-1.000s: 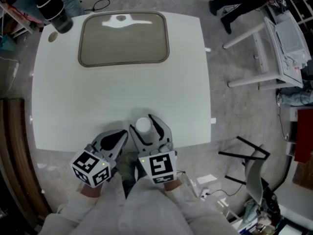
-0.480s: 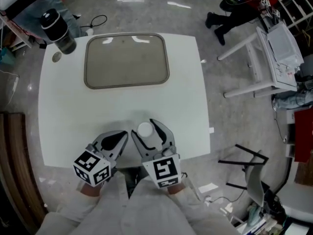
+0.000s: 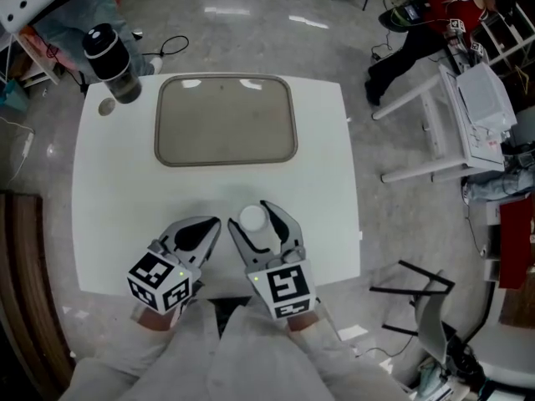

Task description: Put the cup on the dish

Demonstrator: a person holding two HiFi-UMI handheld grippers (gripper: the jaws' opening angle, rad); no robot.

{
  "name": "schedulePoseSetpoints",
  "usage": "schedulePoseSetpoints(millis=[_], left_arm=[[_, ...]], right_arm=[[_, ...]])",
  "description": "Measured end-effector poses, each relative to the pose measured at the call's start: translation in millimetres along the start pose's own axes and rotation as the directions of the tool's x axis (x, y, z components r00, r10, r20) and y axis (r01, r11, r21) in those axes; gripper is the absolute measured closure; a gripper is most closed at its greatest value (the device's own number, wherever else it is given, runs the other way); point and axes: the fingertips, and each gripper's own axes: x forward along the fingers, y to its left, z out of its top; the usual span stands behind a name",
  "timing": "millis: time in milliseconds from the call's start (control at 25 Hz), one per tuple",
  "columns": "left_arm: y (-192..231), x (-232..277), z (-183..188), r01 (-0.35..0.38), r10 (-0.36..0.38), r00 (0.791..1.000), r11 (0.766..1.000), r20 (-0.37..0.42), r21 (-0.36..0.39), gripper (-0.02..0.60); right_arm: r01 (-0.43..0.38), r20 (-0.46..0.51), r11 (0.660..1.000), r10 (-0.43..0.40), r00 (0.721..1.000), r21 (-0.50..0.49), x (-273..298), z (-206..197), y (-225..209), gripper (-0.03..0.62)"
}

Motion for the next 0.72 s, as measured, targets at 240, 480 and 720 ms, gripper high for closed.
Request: schedulePoseSetpoints(millis=[240, 480, 720], left_arm=[[20, 4, 15, -0.043, 0.043, 0.999, 0.999, 0.016, 0.004, 0.586], [50, 11, 35, -0.089, 0.089, 0.996, 0.996, 0.032, -0.006, 0.586], [77, 33, 59, -0.127, 0.126, 0.991, 0.992, 0.049, 0.005, 0.586]], right_arm=[[-0.018, -0.009, 1.000, 0.018, 1.000, 0.007, 19, 9, -12, 0.321], [-0.036, -0.005, 0.999, 0.036, 0.999, -0.002, 47, 27, -26, 0.321], [-0.061, -0.001, 0.998, 0.061, 0.998, -0.021, 80, 42, -49, 0.321]])
